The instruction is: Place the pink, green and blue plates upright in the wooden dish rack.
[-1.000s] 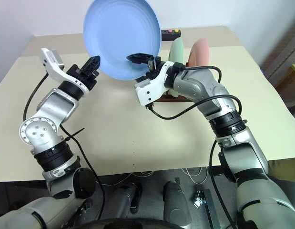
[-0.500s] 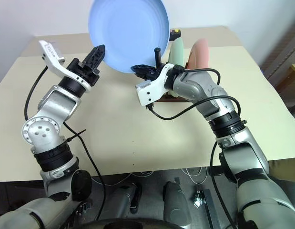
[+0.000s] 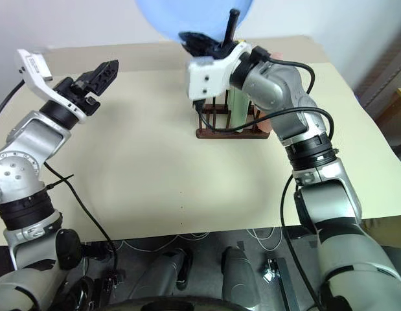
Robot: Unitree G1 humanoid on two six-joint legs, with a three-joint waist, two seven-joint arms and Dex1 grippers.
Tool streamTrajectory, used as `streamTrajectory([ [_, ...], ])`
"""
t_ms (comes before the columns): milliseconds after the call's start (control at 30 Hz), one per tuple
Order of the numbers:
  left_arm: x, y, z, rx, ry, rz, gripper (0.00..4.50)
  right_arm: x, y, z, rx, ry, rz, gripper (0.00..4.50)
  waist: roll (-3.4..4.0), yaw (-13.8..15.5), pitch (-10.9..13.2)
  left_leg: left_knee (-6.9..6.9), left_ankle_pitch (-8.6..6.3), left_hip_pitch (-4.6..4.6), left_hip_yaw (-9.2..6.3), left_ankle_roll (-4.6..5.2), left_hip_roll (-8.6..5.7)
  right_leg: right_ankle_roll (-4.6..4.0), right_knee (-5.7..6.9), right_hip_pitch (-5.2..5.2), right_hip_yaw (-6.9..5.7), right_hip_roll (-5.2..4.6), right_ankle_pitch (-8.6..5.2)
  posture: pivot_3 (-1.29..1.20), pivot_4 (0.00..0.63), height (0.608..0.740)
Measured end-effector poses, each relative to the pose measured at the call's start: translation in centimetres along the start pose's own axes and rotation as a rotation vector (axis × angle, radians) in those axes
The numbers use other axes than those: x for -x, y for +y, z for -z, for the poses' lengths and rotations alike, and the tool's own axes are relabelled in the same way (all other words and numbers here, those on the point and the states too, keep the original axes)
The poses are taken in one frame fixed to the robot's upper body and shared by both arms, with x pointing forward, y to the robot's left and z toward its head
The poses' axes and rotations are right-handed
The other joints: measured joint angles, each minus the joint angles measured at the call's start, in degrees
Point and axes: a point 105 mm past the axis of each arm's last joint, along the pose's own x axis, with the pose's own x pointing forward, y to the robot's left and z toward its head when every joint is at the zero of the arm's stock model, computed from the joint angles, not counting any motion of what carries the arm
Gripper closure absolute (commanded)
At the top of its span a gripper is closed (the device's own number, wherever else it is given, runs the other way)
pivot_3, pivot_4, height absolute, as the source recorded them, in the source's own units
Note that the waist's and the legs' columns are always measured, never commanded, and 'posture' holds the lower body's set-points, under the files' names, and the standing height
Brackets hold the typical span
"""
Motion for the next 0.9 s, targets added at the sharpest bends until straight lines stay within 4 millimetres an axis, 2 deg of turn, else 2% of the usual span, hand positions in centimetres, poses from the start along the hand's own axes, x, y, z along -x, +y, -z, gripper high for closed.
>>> streamTrajectory([
  [100,0.1,0.0,-0.3,-0.027,0.0,0.012,0.02,-0.1,-1.4,-0.1,-0.292,-0.03,0.087,4.5,0.01,-0.12,0.0,-0.04,0.0,0.0,0.0,0.0,0.02,-0.02,0.01,-0.03,0.0,0.01,0.01,0.0,0.15,0.74],
  [200,0.4,0.3,-0.9,-0.067,0.005,0.028,0.02,0.0,-3.8,-0.2,-0.678,-0.091,0.2,4.5,0.04,-0.2,0.02,-0.07,0.0,0.0,0.0,0.0,0.04,-0.04,0.03,-0.07,0.01,0.02,0.03,0.0,0.15,0.74],
  [300,1.2,0.7,-0.4,-0.138,0.063,0.065,0.02,0.5,-6.8,0.1,-1.107,-0.201,0.296,4.5,0.06,-0.21,0.02,-0.14,-0.01,0.0,-0.01,0.01,0.07,-0.07,0.02,-0.1,0.01,0.04,0.04,0.0,0.15,0.74],
  [400,2.0,0.9,0.0,-0.235,0.114,0.104,0.02,1.5,-8.2,0.8,-1.422,-0.267,0.318,4.5,0.08,-0.05,0.02,-0.22,-0.15,0.0,-0.01,0.25,0.07,-0.1,0.01,-0.14,0.01,0.03,0.04,0.0,0.15,0.74],
  [533,3.0,1.3,0.3,-0.412,0.17,0.149,0.02,1.8,-7.0,0.9,-1.707,-0.263,0.229,4.5,0.13,-0.2,0.03,-0.43,-0.16,-0.01,0.03,0.26,0.08,-0.17,0.02,-0.29,0.1,0.02,0.09,0.0,0.15,0.74],
  [633,3.1,1.3,0.4,-0.448,0.175,0.176,0.02,2.0,-5.7,0.5,-1.839,-0.256,0.146,4.5,0.13,-0.16,0.03,-0.51,-0.14,-0.01,0.03,0.23,0.14,-0.19,0.02,-0.35,0.1,0.04,0.1,0.0,0.15,0.74],
  [700,3.1,1.2,0.5,-0.455,0.181,0.185,0.02,2.3,-4.1,0.7,-1.89,-0.211,0.103,4.5,0.14,-0.2,0.03,-0.52,-0.14,-0.01,0.03,0.23,0.15,-0.19,0.02,-0.35,0.1,0.04,0.1,0.0,0.15,0.74],
  [800,3.4,1.1,0.8,-0.473,0.199,0.212,0.02,2.9,-1.0,2.1,-1.955,-0.094,0.106,4.5,0.15,-0.26,0.03,-0.52,-0.13,-0.03,0.06,0.23,0.15,-0.19,0.02,-0.38,0.1,0.03,0.1,0.0,0.15,0.74],
  [900,3.9,0.6,1.6,-0.5,0.236,0.265,0.02,3.0,0.1,2.5,-1.973,-0.043,0.115,4.5,0.18,-0.39,0.06,-0.52,-0.13,-0.06,0.07,0.22,0.15,-0.19,0.04,-0.45,0.12,0.04,0.11,0.0,0.15,0.74],
])
